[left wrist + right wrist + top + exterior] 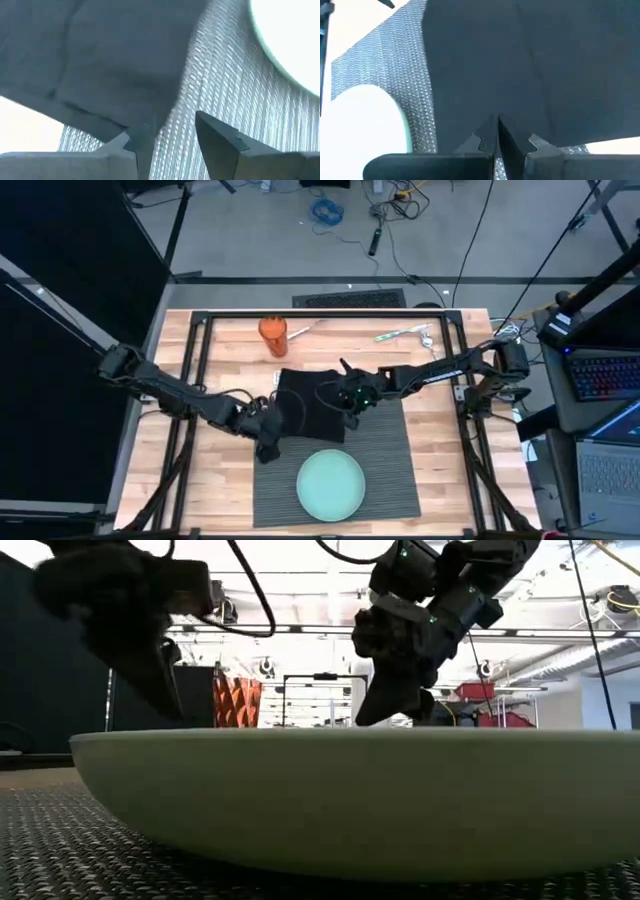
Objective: Set table place
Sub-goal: Fold the black napkin
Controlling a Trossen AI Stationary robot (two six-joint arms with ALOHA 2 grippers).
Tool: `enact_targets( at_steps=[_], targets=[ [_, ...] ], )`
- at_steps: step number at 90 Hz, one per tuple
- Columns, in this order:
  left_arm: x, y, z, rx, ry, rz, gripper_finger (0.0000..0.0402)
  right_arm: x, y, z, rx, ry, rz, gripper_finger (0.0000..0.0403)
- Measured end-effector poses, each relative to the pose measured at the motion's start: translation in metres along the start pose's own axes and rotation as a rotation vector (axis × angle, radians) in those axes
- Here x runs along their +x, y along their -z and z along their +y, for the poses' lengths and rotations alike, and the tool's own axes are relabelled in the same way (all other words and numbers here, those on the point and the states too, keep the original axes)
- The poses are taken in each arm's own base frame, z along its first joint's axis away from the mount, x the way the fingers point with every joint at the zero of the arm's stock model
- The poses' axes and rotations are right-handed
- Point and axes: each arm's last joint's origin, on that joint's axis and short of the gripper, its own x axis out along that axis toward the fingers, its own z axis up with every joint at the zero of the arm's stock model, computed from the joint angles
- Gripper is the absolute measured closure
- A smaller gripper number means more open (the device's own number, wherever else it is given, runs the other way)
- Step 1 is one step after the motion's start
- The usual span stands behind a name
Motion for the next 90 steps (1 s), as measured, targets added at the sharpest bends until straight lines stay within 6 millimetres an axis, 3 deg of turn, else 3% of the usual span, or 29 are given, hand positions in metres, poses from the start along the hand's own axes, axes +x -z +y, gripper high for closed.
enact_targets(
  at_steps=[46,90],
  targets=[
    [0.026,0.001,0.006,0.128,-0.066,0.067,0.0276,-0.001,0.001,-0.002,-0.006,0.002,0.013,0.0356],
    [0.03,0.002,0.006,0.129,-0.078,0.077,0.0276,-0.001,0.002,-0.003,-0.024,0.017,0.032,0.0351]
  ],
)
